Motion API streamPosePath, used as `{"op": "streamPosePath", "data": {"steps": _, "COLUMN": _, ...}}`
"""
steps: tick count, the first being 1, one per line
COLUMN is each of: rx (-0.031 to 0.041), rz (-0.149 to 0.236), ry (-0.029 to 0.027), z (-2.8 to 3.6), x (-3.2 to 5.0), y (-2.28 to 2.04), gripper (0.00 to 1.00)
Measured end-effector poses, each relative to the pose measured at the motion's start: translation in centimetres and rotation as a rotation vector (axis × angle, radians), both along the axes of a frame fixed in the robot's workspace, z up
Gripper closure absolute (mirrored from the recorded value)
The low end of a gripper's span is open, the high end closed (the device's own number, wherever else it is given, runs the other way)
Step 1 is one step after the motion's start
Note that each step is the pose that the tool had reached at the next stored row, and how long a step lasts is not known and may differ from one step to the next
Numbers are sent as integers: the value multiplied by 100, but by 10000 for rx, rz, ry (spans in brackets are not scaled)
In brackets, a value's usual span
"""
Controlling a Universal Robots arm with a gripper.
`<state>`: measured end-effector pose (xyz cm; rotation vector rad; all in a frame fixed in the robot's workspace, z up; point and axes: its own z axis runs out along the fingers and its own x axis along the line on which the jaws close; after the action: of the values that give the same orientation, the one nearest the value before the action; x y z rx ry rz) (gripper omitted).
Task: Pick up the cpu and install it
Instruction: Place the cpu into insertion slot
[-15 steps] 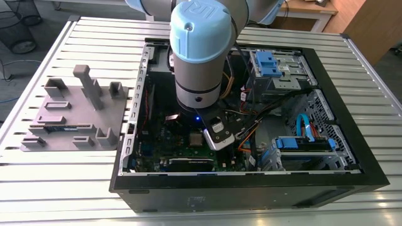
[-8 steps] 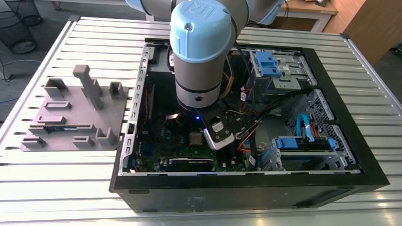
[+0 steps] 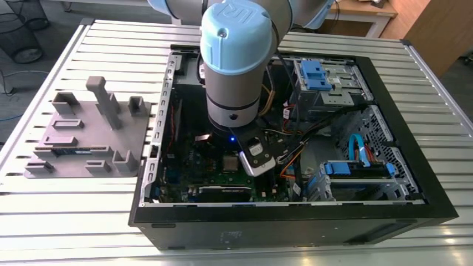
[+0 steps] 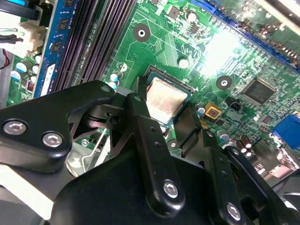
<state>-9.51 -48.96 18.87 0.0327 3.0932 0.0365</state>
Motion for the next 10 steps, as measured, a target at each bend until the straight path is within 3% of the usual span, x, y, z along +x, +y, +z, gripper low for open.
{"op": "streamPosePath", "data": {"steps": 10, "rx": 4, "rz": 4, "ry": -3, "z": -8, "x": 9, "y": 1, "gripper": 53}}
